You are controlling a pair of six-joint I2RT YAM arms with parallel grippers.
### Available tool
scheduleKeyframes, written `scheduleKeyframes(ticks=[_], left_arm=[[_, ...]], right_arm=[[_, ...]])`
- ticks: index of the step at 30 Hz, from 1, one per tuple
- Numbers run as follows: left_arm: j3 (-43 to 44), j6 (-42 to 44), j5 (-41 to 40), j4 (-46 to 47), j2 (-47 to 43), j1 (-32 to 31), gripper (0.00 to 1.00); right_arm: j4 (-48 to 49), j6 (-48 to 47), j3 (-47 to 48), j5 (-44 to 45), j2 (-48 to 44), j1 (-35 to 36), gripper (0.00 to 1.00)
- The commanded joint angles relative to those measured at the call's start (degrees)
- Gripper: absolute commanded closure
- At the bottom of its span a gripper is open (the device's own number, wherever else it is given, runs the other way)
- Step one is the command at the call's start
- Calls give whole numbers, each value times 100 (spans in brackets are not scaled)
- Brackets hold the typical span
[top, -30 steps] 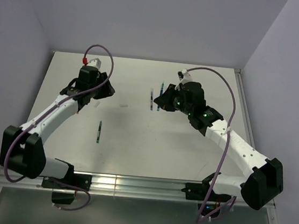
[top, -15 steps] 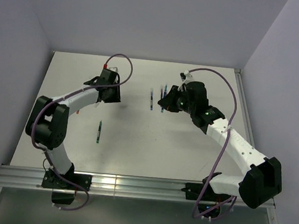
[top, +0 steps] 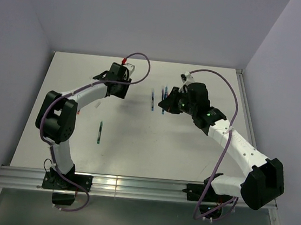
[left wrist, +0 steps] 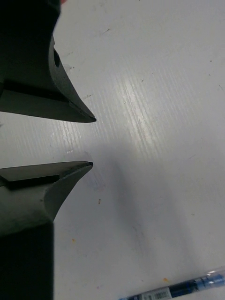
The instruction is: Insert the pens into the pen caps
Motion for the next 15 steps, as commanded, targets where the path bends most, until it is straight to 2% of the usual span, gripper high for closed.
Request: scheduleKeyframes(ticks=[1, 5, 9, 15], left_arm=[[-94, 848, -18, 13, 15, -57, 57], [-279, 1015, 219, 145, -116, -145, 55], [-147, 1095, 316, 22, 120, -242, 54], [-164, 1192, 70, -5, 490, -524, 54]], right_arm=[[138, -60, -79, -89, -218, -58, 100], [174, -60, -114, -71, -244, -58, 100], [182, -60, -114, -89, -236, -58, 100], [174, -69, -132, -10, -236, -58, 100]])
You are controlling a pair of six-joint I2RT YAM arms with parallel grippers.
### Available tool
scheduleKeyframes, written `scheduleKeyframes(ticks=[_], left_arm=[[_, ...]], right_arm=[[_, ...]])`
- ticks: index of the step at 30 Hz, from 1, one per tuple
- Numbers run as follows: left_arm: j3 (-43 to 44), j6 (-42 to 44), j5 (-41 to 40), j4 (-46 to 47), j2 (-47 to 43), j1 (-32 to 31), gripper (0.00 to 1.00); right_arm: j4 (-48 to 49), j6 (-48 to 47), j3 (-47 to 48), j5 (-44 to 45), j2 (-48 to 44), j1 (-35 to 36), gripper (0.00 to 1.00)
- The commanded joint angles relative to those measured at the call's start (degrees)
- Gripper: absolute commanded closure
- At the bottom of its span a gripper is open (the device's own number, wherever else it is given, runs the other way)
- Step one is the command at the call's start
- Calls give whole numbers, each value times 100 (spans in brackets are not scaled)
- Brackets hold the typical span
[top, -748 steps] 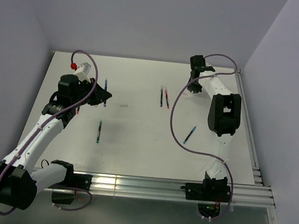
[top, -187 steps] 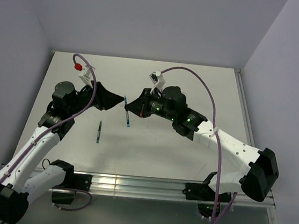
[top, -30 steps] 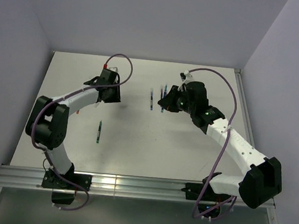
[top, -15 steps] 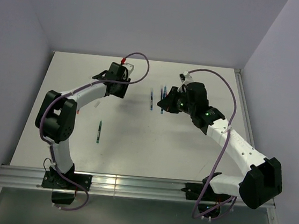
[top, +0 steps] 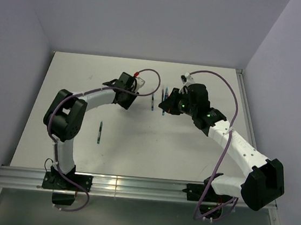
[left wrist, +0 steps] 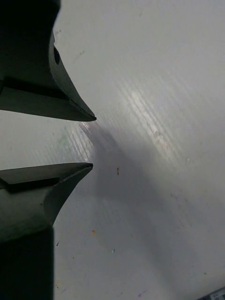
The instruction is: Insert the pens into the pen caps
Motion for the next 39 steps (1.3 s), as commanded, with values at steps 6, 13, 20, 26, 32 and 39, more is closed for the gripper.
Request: scheduleKeyframes(ticks=[6, 13, 20, 26, 32, 39], left_arm=[[140, 204, -203, 39, 217, -108, 55], [236, 221, -301, 13, 419, -108, 57], [280, 204, -248, -31, 490, -100, 58], [438, 169, -116, -172, 648, -100, 65], [640, 125, 112, -391, 841, -99, 74], [860, 46, 472, -699, 1061, -91, 89]], right_arm=[[182, -77, -25, 10, -128, -54, 100], [191, -86, -25, 1, -93, -63, 100], [191, -77, -33, 10, -58, -63, 100], [191, -86, -42, 28, -75, -63, 100], [191, -95, -42, 19, -76, -63, 100], [191, -104, -42, 19, -93, -63, 100]])
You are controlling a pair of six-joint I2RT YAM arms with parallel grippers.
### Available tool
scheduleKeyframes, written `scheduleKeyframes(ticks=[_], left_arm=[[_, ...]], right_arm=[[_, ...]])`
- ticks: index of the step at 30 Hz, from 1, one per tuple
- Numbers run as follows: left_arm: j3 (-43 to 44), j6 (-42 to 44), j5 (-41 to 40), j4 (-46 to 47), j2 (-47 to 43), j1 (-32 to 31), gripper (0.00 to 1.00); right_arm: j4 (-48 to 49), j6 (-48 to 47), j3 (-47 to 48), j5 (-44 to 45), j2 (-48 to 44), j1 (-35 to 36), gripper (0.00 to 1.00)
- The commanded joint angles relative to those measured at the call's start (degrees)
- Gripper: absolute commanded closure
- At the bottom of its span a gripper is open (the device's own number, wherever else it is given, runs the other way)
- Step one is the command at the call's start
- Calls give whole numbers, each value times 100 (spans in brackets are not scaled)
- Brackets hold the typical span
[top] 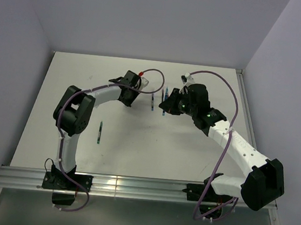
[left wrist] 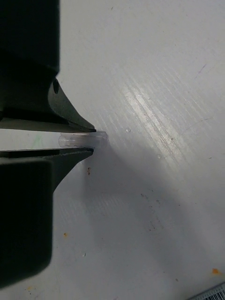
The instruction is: Insert the pens into the pen caps
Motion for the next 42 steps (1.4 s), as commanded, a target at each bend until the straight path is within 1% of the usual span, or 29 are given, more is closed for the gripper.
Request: scheduleKeyframes(ticks=[1, 2, 5, 8, 14, 16, 17, 18, 20, 21, 23, 24, 26, 27, 28, 30, 31, 33, 35, 40, 41, 42], left_arm=[[150, -127, 599, -446, 278, 23, 92], [185, -171, 679, -472, 296, 40, 100], [290, -382, 951, -560, 305, 93, 100], [317, -819, 978, -499, 147, 128, 100], [150, -1830, 1550, -43, -573, 435, 100], [19, -2393, 1742, 151, -915, 506, 100], [-69, -2638, 1882, 482, -1047, 593, 100], [-287, -3076, 2032, 677, -1362, 655, 100], [-578, -3500, 2095, 1169, -1732, 804, 100], [-806, -3789, 2147, 1589, -2091, 831, 100], [-939, -4046, 2130, 1847, -2409, 901, 100], [-1035, -4273, 2191, 2065, -2654, 919, 100], [-1167, -4521, 2209, 2208, -2902, 937, 100], [-1499, -4870, 2287, 2591, -3173, 937, 100], [-1711, -5056, 2401, 3239, -3323, 937, 100], [-2263, -5564, 2490, 3788, -3657, 937, 100], [-2432, -5724, 2586, 4365, -3746, 937, 100], [-2801, -6049, 2604, 4816, -3965, 937, 100], [-2995, -6191, 2762, 5343, -4098, 937, 100], [-3233, -6341, 2842, 5635, -4405, 937, 100], [-3286, -6402, 2990, 5854, -4449, 937, 100], [-3269, -6437, 3000, 5830, -4467, 937, 100]], right_arm=[[189, -102, -23, 15, -76, -41, 100], [189, -102, -23, 6, -67, -41, 100], [189, -110, -14, -29, -40, -41, 100], [189, -119, -14, -38, -40, -41, 100], [233, -145, -23, -169, -84, -41, 100], [373, -146, -58, -380, -93, -41, 100], [426, -146, -84, -651, -93, -41, 100], [566, -137, -102, -784, -84, -41, 100], [716, -110, -145, -1135, -6, -41, 100], [899, -93, -163, -1494, 30, -32, 100], [1015, -5, -216, -1795, 109, -23, 100], [1285, 4, -225, -2074, 144, 20, 100], [1410, 30, -233, -2217, 153, 82, 100], [1541, 30, -225, -2279, 153, 161, 100], [1612, 65, -233, -2401, 153, 205, 100], [1892, 153, -251, -2507, 179, 293, 100], [1964, 240, -251, -2638, 205, 371, 100], [2087, 294, -172, -2657, 328, 468, 100], [2149, 364, -111, -2675, 407, 609, 100], [2333, 531, 12, -2763, 575, 733, 100], [2351, 540, 13, -2772, 645, 759, 100], [2377, 549, 21, -2772, 680, 768, 100]])
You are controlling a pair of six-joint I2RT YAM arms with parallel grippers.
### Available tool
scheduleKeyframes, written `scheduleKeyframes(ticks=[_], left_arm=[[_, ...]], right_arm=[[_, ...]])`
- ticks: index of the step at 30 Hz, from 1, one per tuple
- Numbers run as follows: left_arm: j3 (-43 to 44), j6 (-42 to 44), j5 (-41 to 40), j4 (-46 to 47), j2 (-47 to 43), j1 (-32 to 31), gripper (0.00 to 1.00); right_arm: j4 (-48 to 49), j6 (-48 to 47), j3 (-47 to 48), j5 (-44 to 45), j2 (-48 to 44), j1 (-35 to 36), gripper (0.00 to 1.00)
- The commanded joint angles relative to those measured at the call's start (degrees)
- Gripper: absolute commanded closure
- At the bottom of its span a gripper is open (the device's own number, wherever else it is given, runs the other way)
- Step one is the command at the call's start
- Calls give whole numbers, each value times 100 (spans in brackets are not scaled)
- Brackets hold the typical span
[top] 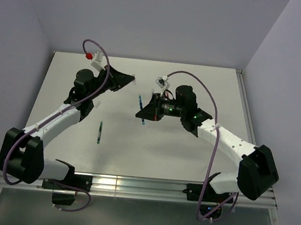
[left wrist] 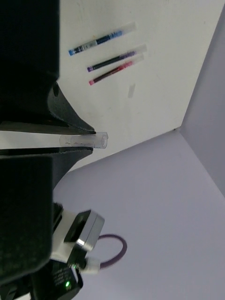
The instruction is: Insert the pens into the pen caps
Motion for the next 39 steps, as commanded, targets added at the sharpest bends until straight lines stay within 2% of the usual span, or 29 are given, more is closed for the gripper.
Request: scheduleKeyframes(ticks=[1, 8, 39], left_arm=[[21, -287, 312, 881, -382, -14, 100], [-85, -507, 584, 1188, -444, -66, 100], [-32, -314, 681, 1048, -409, -330, 100]], right_arm=[[458, 109, 229, -164, 112, 75, 100], [485, 136, 290, -50, 200, 110, 100], [406, 153, 537, 240, 130, 49, 100]])
